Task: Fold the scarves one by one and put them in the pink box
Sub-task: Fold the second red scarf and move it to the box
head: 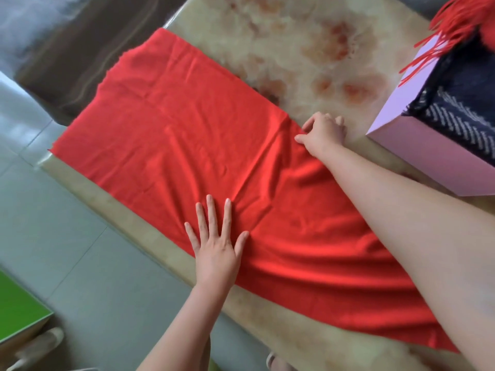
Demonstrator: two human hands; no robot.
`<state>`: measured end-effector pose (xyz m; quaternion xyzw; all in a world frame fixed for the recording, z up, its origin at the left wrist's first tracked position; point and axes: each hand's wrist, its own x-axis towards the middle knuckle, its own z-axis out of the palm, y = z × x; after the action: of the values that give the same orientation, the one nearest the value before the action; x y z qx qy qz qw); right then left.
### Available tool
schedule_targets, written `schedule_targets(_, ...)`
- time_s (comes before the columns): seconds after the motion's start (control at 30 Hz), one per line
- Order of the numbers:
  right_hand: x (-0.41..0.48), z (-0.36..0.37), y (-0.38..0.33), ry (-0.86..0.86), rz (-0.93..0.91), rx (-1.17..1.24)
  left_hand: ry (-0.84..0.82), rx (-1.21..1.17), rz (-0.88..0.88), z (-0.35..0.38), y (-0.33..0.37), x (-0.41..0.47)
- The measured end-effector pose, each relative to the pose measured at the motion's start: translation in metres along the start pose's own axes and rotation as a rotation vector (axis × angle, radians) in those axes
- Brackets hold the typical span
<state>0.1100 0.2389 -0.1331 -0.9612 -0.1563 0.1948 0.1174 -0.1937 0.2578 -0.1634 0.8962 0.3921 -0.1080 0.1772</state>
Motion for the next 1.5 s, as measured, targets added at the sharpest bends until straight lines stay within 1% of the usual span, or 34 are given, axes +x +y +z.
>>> schedule_targets(0.07, 0.001, -0.002, -0.001, 0.040, -0.030, -0.061, -0.018, 0.008, 0.009, 0.001, -0.003, 0.002)
schedule_targets(0.13, 0.003, -0.005, 0.002, 0.131, -0.040, -0.095, -0.013, 0.003, 0.022, -0.003, -0.003, 0.008)
schedule_targets(0.2, 0.003, -0.006, 0.008, 0.184, -0.012, -0.065, -0.017, -0.003, 0.036, -0.007, -0.003, 0.015)
schedule_targets(0.27, -0.002, -0.005, 0.011, 0.193, -0.022, -0.024, -0.019, -0.025, 0.041, -0.010, -0.004, 0.019)
schedule_targets(0.3, -0.009, -0.004, 0.012, 0.208, -0.060, -0.007, -0.007, -0.038, 0.041, -0.012, -0.004, 0.019)
schedule_targets(0.37, -0.030, 0.002, 0.016, 0.239, -0.191, 0.011, 0.012, -0.058, 0.057, -0.015, -0.003, 0.014)
schedule_targets(0.43, -0.058, 0.013, 0.028, 0.207, -0.343, 0.019, 0.026, -0.056, 0.074, -0.017, -0.004, 0.009)
schedule_targets(0.5, -0.092, 0.027, 0.046, 0.110, -0.437, -0.001, 0.012, -0.050, 0.053, -0.015, -0.010, 0.006)
schedule_targets(0.6, -0.143, 0.046, 0.081, -0.062, -0.472, -0.175, -0.051, 0.009, 0.069, -0.012, -0.022, 0.005)
schedule_targets(0.67, -0.167, 0.056, 0.102, -0.088, -0.505, -0.309, -0.075, 0.033, 0.075, -0.012, -0.025, 0.004)
schedule_targets(0.7, -0.174, 0.057, 0.109, -0.076, -0.500, -0.330, -0.081, 0.024, 0.062, -0.013, -0.025, 0.004)
schedule_targets(0.8, -0.187, 0.048, 0.115, -0.006, -0.431, -0.244, -0.079, -0.024, 0.011, -0.019, -0.021, 0.005)
schedule_targets(0.87, -0.201, 0.041, 0.114, 0.058, -0.399, -0.142, -0.078, 0.005, 0.046, -0.021, -0.020, 0.003)
schedule_targets(0.97, -0.233, 0.039, 0.122, 0.121, -0.321, 0.047, -0.054, -0.024, 0.072, -0.022, -0.012, -0.006)
schedule_targets(1.03, -0.260, 0.043, 0.135, 0.164, -0.217, 0.140, -0.041, 0.012, 0.198, -0.018, 0.001, -0.016)
schedule_targets(1.1, -0.287, 0.048, 0.151, 0.240, -0.063, 0.205, -0.078, 0.047, 0.346, -0.010, 0.019, -0.027)
schedule_targets(1.2, -0.323, 0.055, 0.179, 0.354, 0.147, 0.207, -0.192, 0.030, 0.488, 0.002, 0.054, -0.040)
schedule_targets(1.23, -0.332, 0.057, 0.188, 0.370, 0.193, 0.193, -0.213, 0.047, 0.542, 0.006, 0.065, -0.043)
schedule_targets(1.3, -0.346, 0.059, 0.205, 0.364, 0.227, 0.169, -0.229, 0.115, 0.638, 0.014, 0.085, -0.047)
schedule_targets(1.37, -0.352, 0.060, 0.218, 0.332, 0.233, 0.152, -0.232, 0.174, 0.653, 0.020, 0.100, -0.046)
schedule_targets(1.5, -0.347, 0.055, 0.238, 0.311, 0.245, 0.169, -0.275, 0.188, 0.609, 0.023, 0.118, -0.046)
